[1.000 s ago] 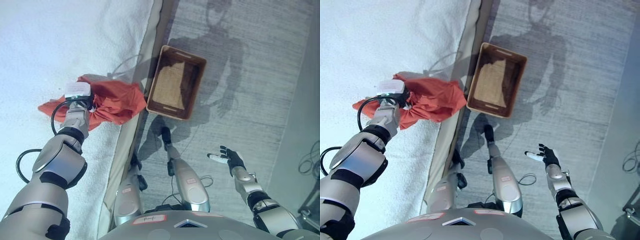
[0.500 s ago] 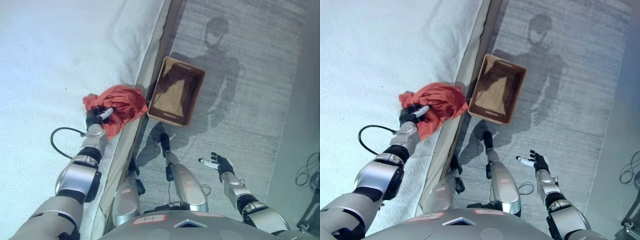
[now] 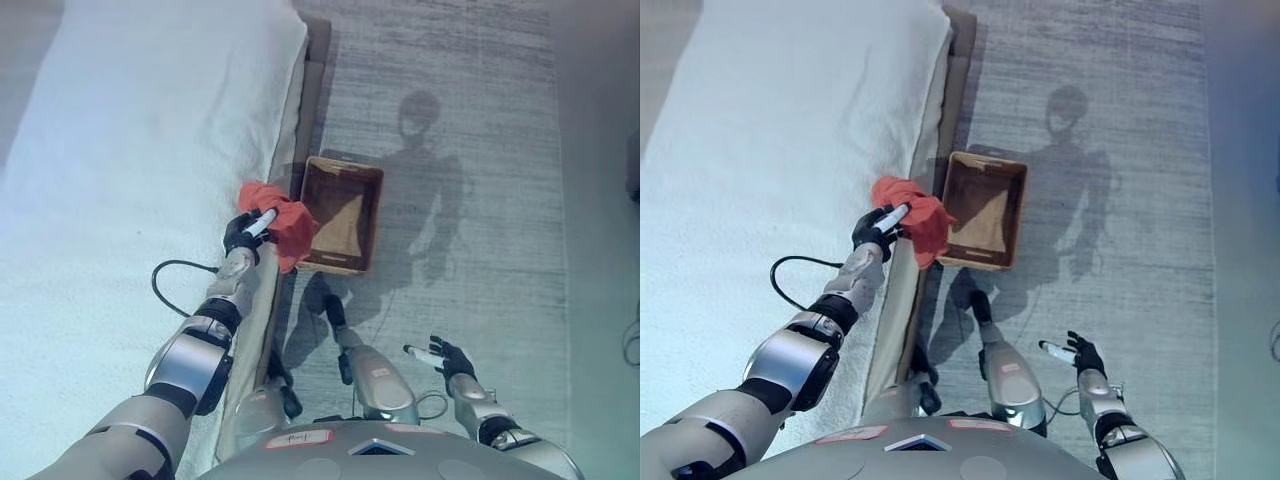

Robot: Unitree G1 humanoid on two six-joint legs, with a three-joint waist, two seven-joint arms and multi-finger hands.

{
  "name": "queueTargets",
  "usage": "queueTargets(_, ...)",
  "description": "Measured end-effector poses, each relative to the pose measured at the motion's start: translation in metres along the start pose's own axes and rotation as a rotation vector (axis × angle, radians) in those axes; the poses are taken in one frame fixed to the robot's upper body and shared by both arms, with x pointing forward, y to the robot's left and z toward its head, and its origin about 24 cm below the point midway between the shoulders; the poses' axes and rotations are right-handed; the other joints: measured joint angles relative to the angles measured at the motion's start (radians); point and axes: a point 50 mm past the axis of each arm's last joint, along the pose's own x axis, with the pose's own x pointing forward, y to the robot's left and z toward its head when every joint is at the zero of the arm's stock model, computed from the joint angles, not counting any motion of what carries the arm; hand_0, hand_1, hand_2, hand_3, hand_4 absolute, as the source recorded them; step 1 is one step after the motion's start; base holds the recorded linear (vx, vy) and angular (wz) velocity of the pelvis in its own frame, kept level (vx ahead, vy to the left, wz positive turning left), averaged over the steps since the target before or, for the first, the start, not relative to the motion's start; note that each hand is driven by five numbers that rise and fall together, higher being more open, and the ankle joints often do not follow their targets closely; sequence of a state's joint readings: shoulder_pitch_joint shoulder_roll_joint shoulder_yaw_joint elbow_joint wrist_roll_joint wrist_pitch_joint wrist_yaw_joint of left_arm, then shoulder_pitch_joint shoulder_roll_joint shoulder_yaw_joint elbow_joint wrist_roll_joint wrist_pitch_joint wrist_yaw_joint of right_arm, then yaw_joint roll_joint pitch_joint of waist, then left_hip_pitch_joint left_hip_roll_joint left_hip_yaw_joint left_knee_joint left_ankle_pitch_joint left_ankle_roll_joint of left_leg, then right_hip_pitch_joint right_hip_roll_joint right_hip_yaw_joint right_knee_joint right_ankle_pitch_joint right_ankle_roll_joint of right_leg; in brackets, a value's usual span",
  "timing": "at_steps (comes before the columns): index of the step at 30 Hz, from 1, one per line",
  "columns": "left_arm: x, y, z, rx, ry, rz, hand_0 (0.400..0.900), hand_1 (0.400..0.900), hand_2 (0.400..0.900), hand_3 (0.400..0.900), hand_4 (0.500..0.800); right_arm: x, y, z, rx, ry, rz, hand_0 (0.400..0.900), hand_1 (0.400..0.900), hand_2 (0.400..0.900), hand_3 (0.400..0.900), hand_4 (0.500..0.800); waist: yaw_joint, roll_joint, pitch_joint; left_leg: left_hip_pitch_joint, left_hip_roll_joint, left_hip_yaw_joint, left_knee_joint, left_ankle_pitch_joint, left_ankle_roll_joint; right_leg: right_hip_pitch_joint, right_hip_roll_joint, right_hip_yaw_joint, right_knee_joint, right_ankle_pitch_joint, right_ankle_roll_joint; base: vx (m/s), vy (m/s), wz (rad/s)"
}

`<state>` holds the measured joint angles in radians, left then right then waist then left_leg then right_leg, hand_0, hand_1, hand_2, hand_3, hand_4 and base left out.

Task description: Put the clothes on the bed into the basket.

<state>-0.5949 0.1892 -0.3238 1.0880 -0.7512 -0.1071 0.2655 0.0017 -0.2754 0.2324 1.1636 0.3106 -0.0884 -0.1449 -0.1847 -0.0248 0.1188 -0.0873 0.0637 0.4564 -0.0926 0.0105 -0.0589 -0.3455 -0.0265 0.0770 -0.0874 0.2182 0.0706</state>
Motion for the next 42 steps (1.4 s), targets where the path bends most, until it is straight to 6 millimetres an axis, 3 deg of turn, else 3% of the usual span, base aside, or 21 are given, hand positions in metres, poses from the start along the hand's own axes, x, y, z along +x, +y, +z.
queueTargets(7,0.001,-0.011,0.01,0.06,-0.034,-0.046,0.4,0.4,0.4,0.4,0.5,-0.002,-0.003,-0.011,-0.001,0.033,-0.01,0.9,0.9,0.9,0.9,0.8,-0.006,0.015,-0.009,-0.004,-0.005,0.062,0.0,-0.01,-0.004,-0.035,0.005,0.045,0.001,-0.005,-0.001,0.02,-0.038,-0.21)
queueTargets(16,0.002,-0.027,0.021,0.145,-0.061,-0.127,0.4,0.4,0.4,0.4,0.5,-0.002,-0.014,-0.01,0.009,0.028,-0.035,0.9,0.9,0.9,0.9,0.8,-0.029,0.056,-0.028,-0.019,0.003,0.091,0.0,-0.018,-0.008,-0.062,0.03,0.072,0.001,0.011,-0.011,0.03,-0.033,-0.16)
queueTargets(17,0.003,-0.027,0.024,0.156,-0.072,-0.126,0.9,0.9,0.9,0.9,0.8,-0.002,-0.015,-0.01,0.017,0.024,-0.037,0.9,0.9,0.9,0.9,0.8,-0.029,0.06,-0.03,-0.018,0.004,0.098,0.0,-0.02,-0.008,-0.065,0.032,0.078,0.001,0.016,-0.012,0.02,-0.039,-0.13)
queueTargets(27,0.009,-0.029,0.054,0.225,-0.106,-0.141,0.9,0.9,0.9,0.9,0.8,-0.002,-0.023,-0.01,0.014,0.027,-0.048,0.9,0.9,0.9,0.9,0.8,-0.03,0.079,-0.042,-0.045,0.003,0.119,0.0,-0.026,-0.015,-0.102,0.036,0.095,0.001,0.01,-0.005,0.03,-0.035,-0.07)
queueTargets(32,0.01,-0.036,0.06,0.352,-0.111,-0.18,0.9,0.9,0.9,0.9,0.8,-0.001,-0.03,-0.008,0.006,0.022,-0.052,0.9,0.9,0.9,0.9,0.8,-0.031,0.081,-0.043,-0.05,0.005,0.124,0.0,-0.026,-0.015,-0.11,0.041,0.1,0.001,0.011,-0.005,0.0,-0.006,0.01)
queueTargets(42,0.011,-0.035,0.062,0.429,-0.113,-0.183,0.9,0.9,0.9,0.9,0.8,-0.001,-0.03,-0.006,0.006,0.018,-0.047,0.9,0.9,0.9,0.9,0.8,-0.025,0.09,-0.049,-0.037,0.018,0.117,0.0,-0.026,-0.016,-0.094,0.048,0.088,0.002,0.024,-0.013,0.0,-0.024,0.13)
